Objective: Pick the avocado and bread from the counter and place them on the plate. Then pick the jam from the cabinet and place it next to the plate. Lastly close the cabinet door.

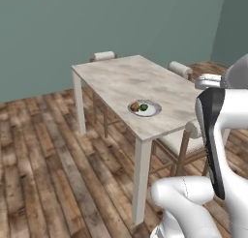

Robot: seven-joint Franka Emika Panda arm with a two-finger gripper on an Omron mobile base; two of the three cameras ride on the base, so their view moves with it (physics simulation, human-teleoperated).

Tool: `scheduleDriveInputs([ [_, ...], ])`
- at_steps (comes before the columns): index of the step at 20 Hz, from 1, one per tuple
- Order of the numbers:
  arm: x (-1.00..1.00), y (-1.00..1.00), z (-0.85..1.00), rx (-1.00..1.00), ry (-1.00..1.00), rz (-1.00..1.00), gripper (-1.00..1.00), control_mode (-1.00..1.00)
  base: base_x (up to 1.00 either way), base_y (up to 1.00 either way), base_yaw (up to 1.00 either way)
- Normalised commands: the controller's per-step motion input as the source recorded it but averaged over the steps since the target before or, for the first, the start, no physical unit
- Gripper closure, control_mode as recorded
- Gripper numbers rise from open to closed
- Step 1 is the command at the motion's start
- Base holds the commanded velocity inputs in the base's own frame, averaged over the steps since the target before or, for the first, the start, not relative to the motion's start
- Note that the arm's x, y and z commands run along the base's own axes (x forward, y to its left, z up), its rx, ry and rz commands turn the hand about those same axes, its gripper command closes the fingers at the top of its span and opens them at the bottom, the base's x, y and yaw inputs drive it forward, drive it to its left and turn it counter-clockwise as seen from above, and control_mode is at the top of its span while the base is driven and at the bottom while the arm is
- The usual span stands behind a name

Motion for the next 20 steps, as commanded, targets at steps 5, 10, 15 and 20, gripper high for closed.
scheduleDriveInputs([
  [5,0.0,0.0,0.0,0.0,0.0,0.0,1.0,1.0,0.42,-0.21,0.21],
  [10,0.0,0.0,0.0,0.0,0.0,0.0,1.0,1.0,0.41,-0.22,0.21],
  [15,0.0,0.0,0.0,0.0,0.0,0.0,1.0,1.0,0.42,-0.19,0.19],
  [20,0.0,0.0,0.0,0.0,0.0,0.0,1.0,1.0,0.38,-0.22,0.19],
])
